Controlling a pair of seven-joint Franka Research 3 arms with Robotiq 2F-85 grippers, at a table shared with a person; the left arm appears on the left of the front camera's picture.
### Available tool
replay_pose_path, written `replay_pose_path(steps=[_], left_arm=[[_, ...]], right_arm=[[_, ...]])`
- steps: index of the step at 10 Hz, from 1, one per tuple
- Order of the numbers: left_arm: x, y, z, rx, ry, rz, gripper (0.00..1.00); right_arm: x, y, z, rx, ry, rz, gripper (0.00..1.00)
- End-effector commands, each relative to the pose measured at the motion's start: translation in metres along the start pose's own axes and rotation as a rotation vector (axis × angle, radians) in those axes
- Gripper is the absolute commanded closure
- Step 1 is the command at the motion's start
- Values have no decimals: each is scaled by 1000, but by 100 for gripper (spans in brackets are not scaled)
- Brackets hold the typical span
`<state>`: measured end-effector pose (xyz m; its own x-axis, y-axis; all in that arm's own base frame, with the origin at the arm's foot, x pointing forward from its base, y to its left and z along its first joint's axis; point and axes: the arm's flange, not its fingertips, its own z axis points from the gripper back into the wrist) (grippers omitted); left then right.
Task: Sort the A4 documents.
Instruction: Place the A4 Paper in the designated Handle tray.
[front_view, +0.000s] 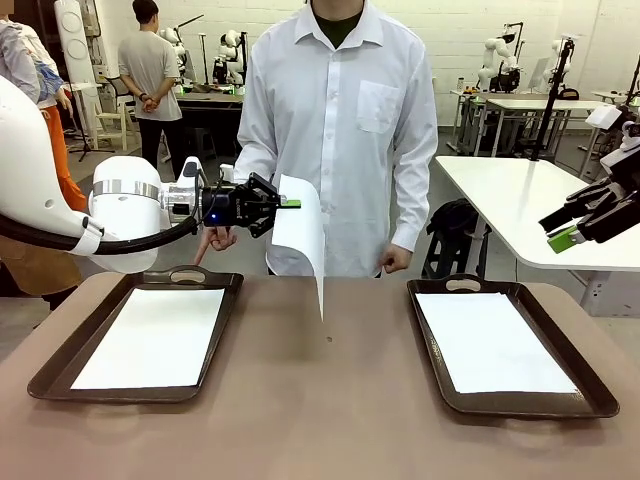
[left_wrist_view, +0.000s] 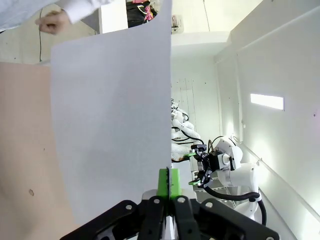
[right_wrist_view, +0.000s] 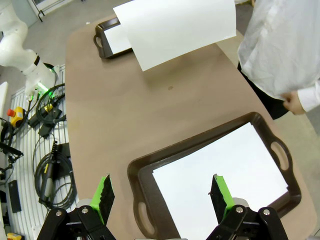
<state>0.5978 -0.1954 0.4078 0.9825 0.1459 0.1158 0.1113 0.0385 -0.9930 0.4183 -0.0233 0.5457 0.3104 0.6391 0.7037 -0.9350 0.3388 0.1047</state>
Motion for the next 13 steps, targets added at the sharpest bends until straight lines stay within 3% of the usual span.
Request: replay_pose_path(steps=[1, 5, 8, 9, 13], left_arm=[[1, 0, 0, 0, -9, 1, 100], [0, 0, 0, 0, 0, 0, 99], [-14, -24, 27, 219, 173, -106, 99], [-18, -28, 41, 216, 207, -94, 99], [-32, -17, 115, 270, 122, 19, 99]], right_arm=[[0, 0, -1, -3, 8, 3, 0], [0, 0, -1, -3, 8, 3, 0], [0, 0, -1, -3, 8, 3, 0], [0, 0, -1, -3, 8, 3, 0], [0, 0, -1, -3, 8, 3, 0]])
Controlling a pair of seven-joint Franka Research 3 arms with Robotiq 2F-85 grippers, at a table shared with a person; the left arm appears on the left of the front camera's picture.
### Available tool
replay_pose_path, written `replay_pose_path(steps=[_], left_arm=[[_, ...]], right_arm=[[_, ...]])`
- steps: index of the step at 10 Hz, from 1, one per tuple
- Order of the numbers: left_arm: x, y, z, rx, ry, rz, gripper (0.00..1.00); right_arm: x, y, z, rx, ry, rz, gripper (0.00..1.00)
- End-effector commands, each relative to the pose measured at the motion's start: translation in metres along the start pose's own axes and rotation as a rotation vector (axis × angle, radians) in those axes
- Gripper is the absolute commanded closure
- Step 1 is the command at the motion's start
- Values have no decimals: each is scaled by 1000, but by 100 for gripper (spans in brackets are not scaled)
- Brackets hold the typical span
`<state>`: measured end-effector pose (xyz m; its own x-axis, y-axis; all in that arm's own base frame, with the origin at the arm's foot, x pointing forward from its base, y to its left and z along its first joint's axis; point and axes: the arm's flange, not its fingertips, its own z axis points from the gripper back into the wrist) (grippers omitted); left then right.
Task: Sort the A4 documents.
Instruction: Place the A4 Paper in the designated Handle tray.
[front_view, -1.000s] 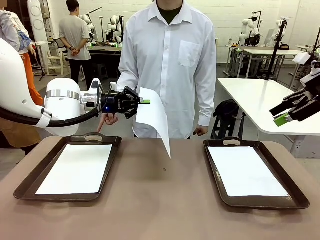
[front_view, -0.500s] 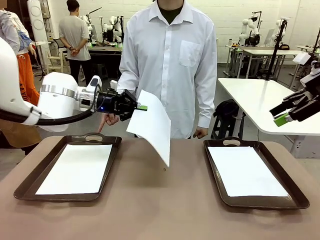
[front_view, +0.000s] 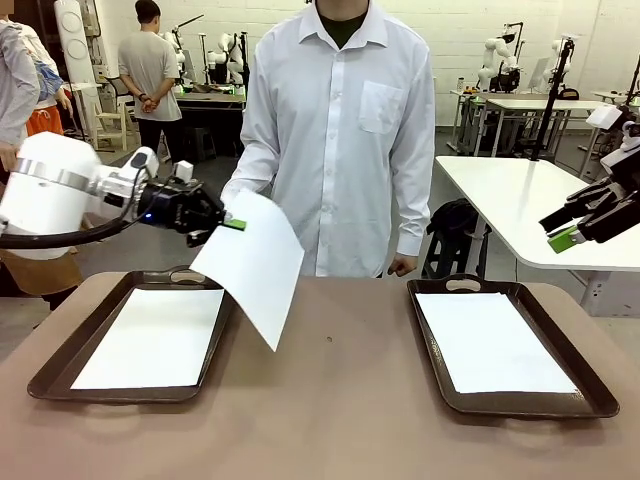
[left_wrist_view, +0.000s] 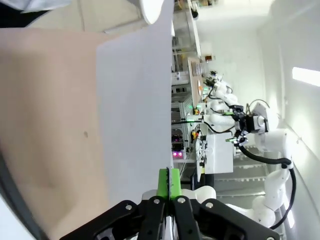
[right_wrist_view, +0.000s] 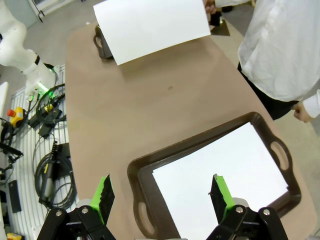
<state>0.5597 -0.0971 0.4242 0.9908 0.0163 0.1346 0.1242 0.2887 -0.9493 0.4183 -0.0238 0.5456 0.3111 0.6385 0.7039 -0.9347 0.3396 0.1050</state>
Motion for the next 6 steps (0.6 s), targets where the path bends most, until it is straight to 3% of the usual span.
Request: replay_pose_path(steps=[1, 3, 6], left_arm=[[-20, 11, 28, 34, -46, 100, 99], [-35, 20, 54, 26, -117, 140, 99], [-37, 31, 79, 107, -105, 124, 99]], right_arm=[[1, 0, -2, -3, 9, 4, 0], [1, 0, -2, -3, 9, 4, 0], [1, 0, -2, -3, 9, 4, 0]])
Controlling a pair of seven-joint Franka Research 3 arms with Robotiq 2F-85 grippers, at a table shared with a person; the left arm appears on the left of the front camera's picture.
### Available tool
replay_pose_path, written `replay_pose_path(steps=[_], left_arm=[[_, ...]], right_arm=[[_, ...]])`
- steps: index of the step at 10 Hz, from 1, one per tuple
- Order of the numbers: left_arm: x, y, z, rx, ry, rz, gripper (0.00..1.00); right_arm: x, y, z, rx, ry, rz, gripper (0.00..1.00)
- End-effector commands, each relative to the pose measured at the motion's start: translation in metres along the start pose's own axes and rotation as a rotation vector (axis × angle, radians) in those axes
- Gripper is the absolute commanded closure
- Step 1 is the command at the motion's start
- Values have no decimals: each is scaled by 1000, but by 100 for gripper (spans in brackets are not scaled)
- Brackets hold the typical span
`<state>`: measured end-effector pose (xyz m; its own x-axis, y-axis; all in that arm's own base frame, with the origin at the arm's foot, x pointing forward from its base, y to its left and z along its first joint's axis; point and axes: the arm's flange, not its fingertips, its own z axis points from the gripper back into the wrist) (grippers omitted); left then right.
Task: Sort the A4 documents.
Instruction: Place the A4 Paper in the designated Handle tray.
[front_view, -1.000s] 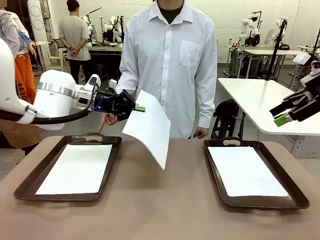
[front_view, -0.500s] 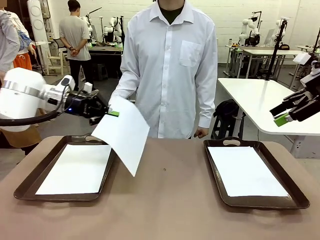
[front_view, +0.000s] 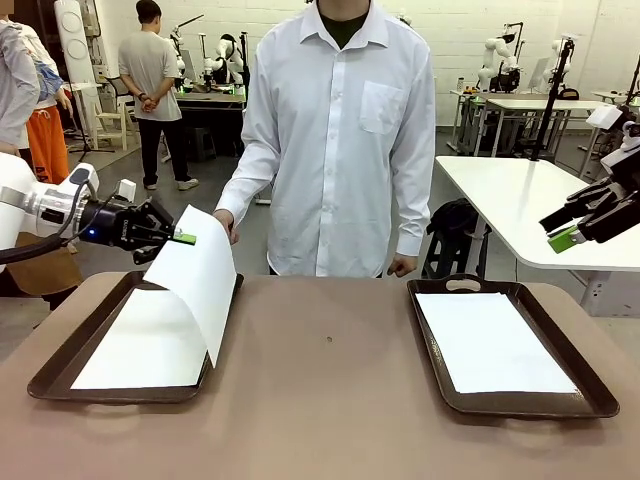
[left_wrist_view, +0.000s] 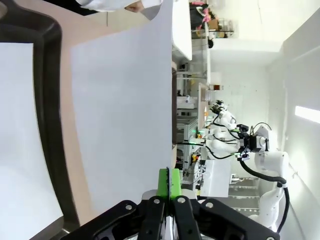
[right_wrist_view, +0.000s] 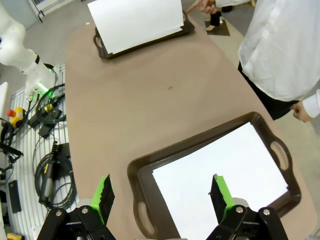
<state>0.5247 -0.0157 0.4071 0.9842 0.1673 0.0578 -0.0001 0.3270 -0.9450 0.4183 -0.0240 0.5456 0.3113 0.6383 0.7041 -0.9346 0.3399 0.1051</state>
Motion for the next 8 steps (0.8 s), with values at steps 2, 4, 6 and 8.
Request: replay_pose_path(steps=[2, 4, 6, 8], left_arm=[[7, 5, 13, 125, 63, -34, 99], [14, 15, 15, 166, 103, -35, 99], [19, 26, 24, 334, 62, -25, 99], [30, 43, 25, 486, 24, 40, 99]], right_arm=[[1, 0, -2, -2, 9, 4, 0], [1, 0, -2, -2, 9, 4, 0], [1, 0, -2, -2, 9, 4, 0], [1, 0, -2, -2, 9, 4, 0]])
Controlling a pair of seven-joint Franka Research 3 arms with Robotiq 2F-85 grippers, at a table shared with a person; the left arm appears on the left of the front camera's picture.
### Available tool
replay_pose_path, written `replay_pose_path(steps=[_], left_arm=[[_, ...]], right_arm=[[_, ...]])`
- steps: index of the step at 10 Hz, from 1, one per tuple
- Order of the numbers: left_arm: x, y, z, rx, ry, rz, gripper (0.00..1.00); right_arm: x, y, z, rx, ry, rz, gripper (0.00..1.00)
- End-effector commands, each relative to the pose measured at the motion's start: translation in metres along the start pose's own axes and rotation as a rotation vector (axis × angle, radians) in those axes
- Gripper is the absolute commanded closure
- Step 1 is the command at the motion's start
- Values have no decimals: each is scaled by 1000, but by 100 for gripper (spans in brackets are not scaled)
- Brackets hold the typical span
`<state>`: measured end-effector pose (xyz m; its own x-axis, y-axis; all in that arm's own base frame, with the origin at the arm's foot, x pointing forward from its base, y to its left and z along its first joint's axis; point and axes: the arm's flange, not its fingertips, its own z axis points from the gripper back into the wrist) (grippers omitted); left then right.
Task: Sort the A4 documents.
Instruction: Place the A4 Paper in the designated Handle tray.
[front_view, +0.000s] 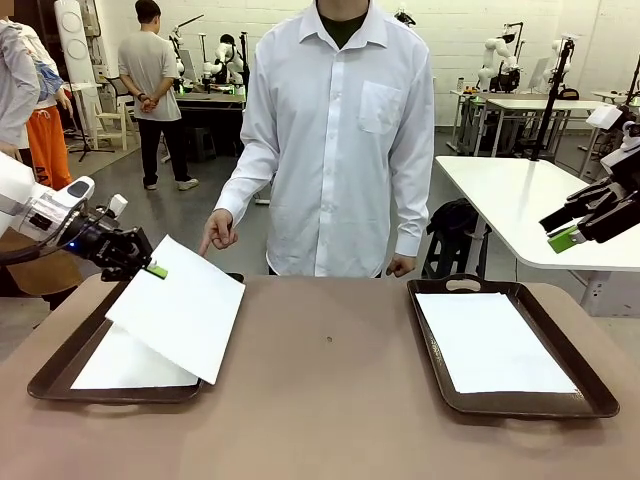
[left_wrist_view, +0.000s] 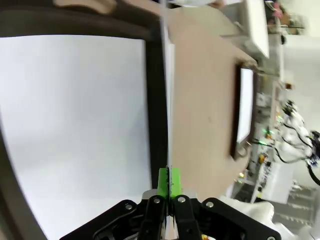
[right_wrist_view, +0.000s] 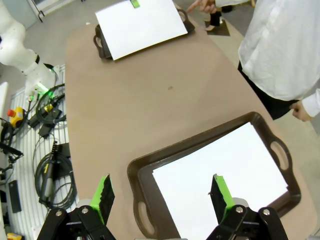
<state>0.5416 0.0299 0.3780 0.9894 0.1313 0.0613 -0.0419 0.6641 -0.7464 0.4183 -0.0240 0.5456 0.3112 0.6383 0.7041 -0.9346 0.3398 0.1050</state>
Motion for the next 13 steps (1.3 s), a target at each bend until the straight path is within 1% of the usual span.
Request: replay_pose_path(steps=[1, 2, 4, 5, 8, 10, 11, 13], left_arm=[[11, 7, -6, 127, -15, 88, 99], [13, 10, -6, 168, -11, 97, 99], [19, 13, -7, 275, 29, 111, 99], [22, 13, -5, 299, 35, 107, 99], [33, 12, -5, 403, 96, 96, 99], [35, 14, -7, 419, 88, 85, 99], [36, 17, -13, 445, 106, 91, 99], [37, 19, -22, 466, 107, 93, 99]], right_arm=[[1, 0, -2, -2, 9, 4, 0], [1, 0, -2, -2, 9, 4, 0], [1, 0, -2, -2, 9, 4, 0], [1, 0, -2, -2, 9, 4, 0], [1, 0, -2, -2, 9, 4, 0], [1, 0, -2, -2, 9, 4, 0], [1, 0, -2, -2, 9, 4, 0], [1, 0, -2, -2, 9, 4, 0]])
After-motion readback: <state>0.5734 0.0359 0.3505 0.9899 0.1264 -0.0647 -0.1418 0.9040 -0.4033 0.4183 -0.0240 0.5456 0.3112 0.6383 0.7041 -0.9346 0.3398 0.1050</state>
